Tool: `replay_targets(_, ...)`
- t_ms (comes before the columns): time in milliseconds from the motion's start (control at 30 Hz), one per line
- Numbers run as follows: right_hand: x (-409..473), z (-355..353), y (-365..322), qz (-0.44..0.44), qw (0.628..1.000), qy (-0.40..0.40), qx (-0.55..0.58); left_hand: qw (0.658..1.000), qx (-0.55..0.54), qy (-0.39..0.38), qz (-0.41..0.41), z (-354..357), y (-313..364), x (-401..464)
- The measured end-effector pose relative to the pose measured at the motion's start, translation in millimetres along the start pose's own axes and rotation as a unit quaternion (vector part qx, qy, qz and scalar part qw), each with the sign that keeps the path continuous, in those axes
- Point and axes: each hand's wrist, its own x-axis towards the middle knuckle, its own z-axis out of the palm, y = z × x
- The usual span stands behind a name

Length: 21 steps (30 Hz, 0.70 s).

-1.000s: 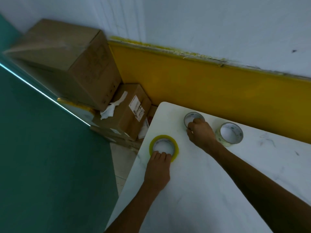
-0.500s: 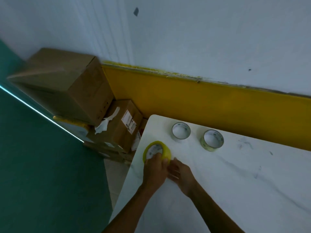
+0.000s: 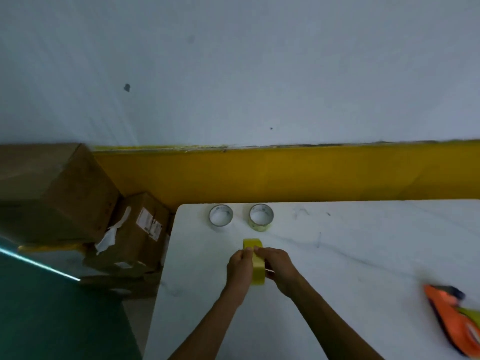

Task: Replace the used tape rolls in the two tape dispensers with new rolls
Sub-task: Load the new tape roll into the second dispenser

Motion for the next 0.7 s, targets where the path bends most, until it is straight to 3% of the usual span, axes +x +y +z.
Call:
replay_targets(233,-63.7,-118.0,3.9,-0.029,0.986,0.125,0.103,0.995,0.041,-0.088,0.013,114.5,18.2,-59.3)
replay_targets(500,-141.8,-264.2,27.0,-0.075,0.956,0.21,0.192,0.97,0.121,-0.202,0.054,255.3,32.1,-142.3)
replay_targets(700,-199.7,-384.5,53.3,-0.077,0.938,0.251,0.226,0.961,0.145,-0.232,0.045,373.6,18.1,-210.6)
